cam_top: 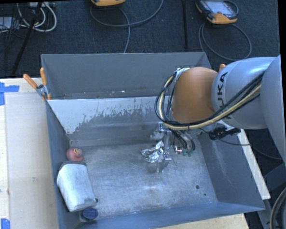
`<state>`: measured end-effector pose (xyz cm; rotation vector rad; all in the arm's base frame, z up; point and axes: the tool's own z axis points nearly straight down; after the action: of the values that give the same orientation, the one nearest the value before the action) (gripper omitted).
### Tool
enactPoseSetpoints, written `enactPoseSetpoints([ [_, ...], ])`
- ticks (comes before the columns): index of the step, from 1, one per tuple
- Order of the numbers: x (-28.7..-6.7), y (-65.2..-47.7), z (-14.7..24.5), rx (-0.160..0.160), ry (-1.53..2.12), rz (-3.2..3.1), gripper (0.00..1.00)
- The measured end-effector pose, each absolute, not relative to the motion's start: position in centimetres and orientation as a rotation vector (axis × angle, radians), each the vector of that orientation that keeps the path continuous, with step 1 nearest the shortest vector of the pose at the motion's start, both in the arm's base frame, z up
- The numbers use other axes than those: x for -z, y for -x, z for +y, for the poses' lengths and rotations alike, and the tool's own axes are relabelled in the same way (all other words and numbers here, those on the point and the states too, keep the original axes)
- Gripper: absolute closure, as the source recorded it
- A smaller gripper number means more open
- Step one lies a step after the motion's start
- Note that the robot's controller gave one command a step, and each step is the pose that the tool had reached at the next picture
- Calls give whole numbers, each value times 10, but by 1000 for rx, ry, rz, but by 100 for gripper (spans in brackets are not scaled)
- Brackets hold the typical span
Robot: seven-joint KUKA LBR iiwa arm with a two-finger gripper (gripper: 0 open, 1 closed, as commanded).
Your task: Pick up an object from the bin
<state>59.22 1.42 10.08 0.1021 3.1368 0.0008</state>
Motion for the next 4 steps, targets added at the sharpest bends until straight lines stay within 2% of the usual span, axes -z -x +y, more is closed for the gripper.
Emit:
enactPoseSetpoints([
  [1, -100, -596, 4, -1, -220, 3134, 0],
  [2, -74, -608, 14, 0, -218, 3134, 0],
  [3, -76, -609, 14, 0, -220, 3136, 0],
  [4, -79, -612, 14, -4, -221, 3122, 100],
])
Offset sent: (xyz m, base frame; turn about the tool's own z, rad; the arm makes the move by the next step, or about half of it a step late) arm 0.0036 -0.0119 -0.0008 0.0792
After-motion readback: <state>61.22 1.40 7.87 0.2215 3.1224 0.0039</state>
